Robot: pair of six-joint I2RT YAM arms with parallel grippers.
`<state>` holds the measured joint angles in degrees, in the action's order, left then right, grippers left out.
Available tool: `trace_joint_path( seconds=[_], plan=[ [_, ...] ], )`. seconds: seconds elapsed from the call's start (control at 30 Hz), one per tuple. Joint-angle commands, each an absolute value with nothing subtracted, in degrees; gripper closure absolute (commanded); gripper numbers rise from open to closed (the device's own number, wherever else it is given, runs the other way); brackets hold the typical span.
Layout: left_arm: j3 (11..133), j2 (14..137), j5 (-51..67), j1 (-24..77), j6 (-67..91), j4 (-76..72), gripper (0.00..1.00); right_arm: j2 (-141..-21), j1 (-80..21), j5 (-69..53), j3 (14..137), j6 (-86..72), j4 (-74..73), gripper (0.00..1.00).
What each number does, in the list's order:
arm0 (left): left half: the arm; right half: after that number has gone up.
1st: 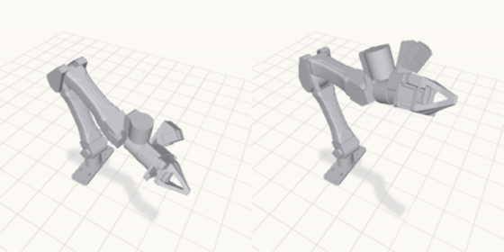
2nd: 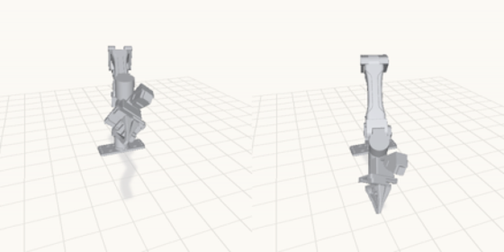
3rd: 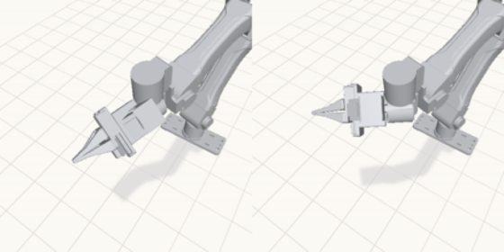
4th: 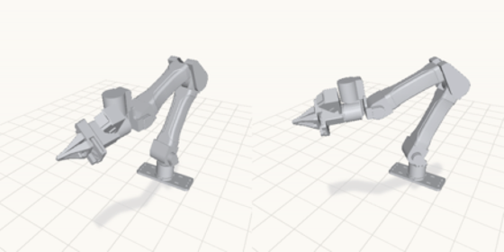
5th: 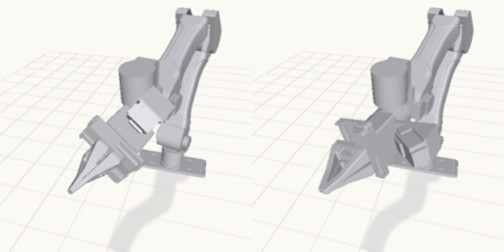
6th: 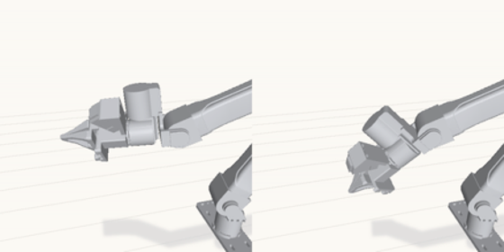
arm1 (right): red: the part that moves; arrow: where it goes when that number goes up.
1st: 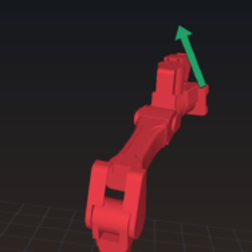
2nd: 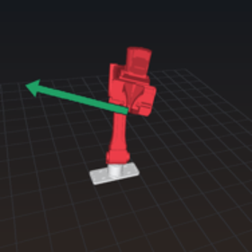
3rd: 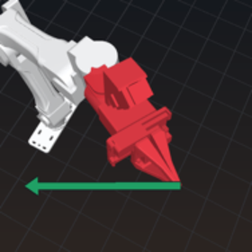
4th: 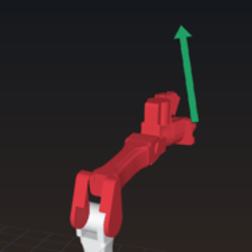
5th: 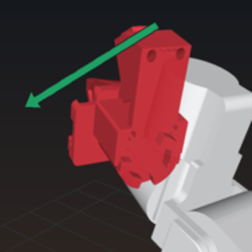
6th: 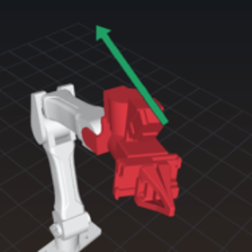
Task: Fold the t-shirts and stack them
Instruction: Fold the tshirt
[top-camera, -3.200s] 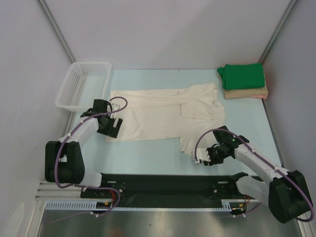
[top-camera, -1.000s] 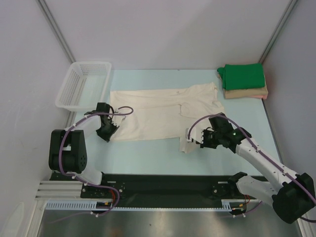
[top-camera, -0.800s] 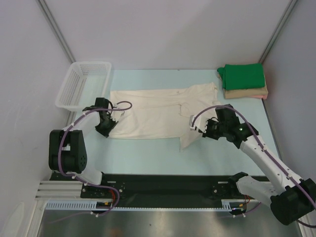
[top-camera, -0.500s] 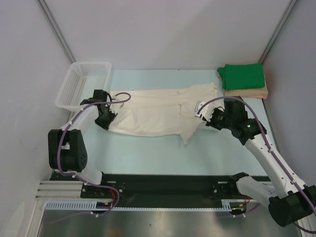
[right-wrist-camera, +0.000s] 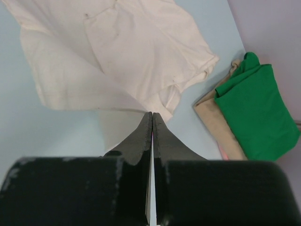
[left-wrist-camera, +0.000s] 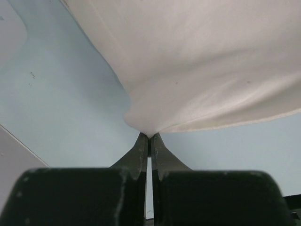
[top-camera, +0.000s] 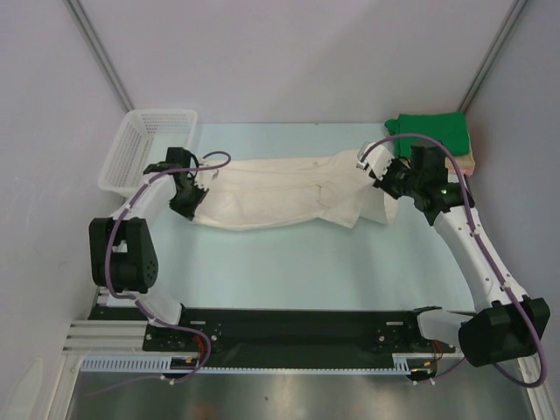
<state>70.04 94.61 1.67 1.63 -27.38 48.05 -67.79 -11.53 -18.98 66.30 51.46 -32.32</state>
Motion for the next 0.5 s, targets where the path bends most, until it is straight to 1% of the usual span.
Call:
trace_joint_path(
  seconds=[0.0,0.07,0.13,0.3,0.47],
  plan=[
    [73.21,95.71,0.09,1.41,-24.35,46.59,0.99,-70.39,-9.24,-20.74,70.13,51.33,-27.96,1.0],
    [73.91,95.8,0.17,1.41,-23.73,45.36,1.0,-72.32,-8.7,-20.92,70.84,51.15,-27.6,1.0],
    [74.35,95.8,-2.54,1.41,-22.85,44.39,0.99,-73.47,-8.0,-20.92,71.45,51.24,-26.98,1.0],
    [77.87,99.31,-4.83,1.41,-21.71,44.12,1.0,-77.34,-7.56,-21.01,72.16,51.5,-24.7,1.0],
    [82.08,102.56,-6.06,1.41,-21.36,45.09,1.0,-81.2,-7.47,-21.09,75.58,50.8,-23.29,1.0]
  ],
)
